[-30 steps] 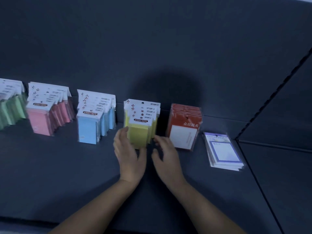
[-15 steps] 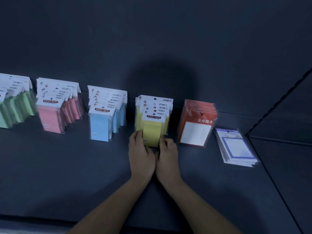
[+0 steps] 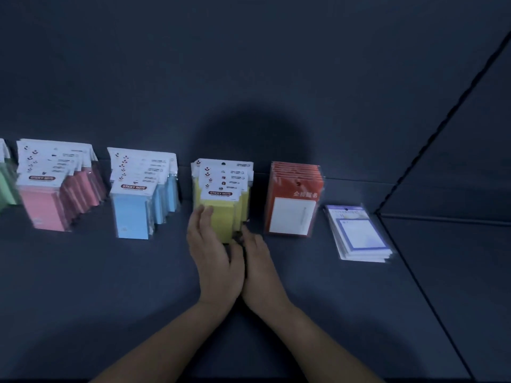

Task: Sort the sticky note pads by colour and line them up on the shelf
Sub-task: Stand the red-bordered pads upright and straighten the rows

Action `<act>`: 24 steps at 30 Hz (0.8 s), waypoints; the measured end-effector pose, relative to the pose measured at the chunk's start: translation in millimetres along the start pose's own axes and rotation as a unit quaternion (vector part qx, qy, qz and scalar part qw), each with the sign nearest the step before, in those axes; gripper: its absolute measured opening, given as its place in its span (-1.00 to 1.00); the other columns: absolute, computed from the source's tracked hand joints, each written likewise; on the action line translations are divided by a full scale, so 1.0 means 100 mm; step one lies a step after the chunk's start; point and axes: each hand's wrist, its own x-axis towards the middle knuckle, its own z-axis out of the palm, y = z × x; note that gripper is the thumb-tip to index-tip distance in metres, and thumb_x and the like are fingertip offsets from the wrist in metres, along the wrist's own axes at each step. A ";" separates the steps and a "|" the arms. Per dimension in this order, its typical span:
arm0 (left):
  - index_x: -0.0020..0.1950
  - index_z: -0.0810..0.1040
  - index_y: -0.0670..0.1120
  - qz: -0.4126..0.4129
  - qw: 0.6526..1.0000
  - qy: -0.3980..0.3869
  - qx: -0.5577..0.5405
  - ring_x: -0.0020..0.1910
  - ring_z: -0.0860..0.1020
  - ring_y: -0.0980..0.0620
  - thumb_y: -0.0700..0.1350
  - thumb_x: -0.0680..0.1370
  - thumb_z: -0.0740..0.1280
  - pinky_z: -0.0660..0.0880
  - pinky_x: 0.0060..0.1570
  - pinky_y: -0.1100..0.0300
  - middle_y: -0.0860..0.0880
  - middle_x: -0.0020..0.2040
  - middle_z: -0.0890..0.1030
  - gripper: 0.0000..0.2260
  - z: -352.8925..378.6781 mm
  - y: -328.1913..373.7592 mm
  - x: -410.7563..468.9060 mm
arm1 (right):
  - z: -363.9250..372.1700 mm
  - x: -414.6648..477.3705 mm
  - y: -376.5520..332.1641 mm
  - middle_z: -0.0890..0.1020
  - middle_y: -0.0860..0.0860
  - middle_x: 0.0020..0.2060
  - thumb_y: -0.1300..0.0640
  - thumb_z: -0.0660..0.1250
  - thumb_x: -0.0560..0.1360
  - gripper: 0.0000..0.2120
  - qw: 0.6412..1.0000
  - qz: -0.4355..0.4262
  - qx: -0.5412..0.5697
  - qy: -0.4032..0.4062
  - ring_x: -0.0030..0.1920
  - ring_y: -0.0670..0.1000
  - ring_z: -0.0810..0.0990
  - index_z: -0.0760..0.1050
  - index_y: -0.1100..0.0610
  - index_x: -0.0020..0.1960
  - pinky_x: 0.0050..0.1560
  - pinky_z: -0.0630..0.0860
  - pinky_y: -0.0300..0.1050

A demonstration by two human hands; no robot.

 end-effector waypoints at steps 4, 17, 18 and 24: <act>0.13 0.49 -0.18 0.111 0.985 -0.109 -0.074 0.10 0.46 0.07 -0.33 0.39 0.20 0.39 0.17 0.11 0.02 0.07 0.51 -0.67 0.31 0.31 -0.17 | -0.55 -0.21 0.31 0.61 -0.01 -0.14 0.32 0.24 0.46 -0.81 0.994 -0.007 0.086 0.067 -0.11 -0.11 0.57 0.57 0.16 -0.02 -0.04 0.48 -0.25; 0.12 0.46 -0.21 -0.314 0.886 -0.301 -0.160 -0.07 0.55 0.03 -0.29 0.47 0.29 0.44 -0.19 0.38 -0.17 0.07 0.59 -0.77 1.62 1.22 -0.45 | -1.88 -0.28 1.38 0.42 0.05 0.24 0.39 0.25 0.45 -0.52 0.962 0.189 0.146 0.134 0.17 -0.01 0.44 0.26 0.13 0.32 0.06 0.34 -0.31; 0.11 0.47 -0.27 -0.347 0.874 -0.281 -0.190 -0.13 0.56 -0.02 -0.32 0.47 0.28 0.45 -0.20 0.33 -0.24 0.04 0.60 -0.78 1.67 1.24 -0.41 | -1.89 -0.27 1.40 0.46 0.07 0.21 0.39 0.25 0.44 -0.53 0.959 0.192 0.162 0.130 0.15 0.01 0.47 0.28 0.12 0.30 0.07 0.38 -0.25; 0.35 0.34 -0.33 -0.443 0.845 -0.206 -0.218 -0.18 0.55 -0.06 -0.31 0.45 0.38 0.46 -0.25 0.22 -0.27 0.05 0.59 -0.51 1.70 1.26 -0.31 | -1.95 -0.30 1.51 0.51 0.00 0.13 0.31 0.27 0.45 -0.58 0.945 0.208 0.222 0.117 0.05 -0.06 0.52 0.32 0.05 0.25 -0.05 0.42 -0.31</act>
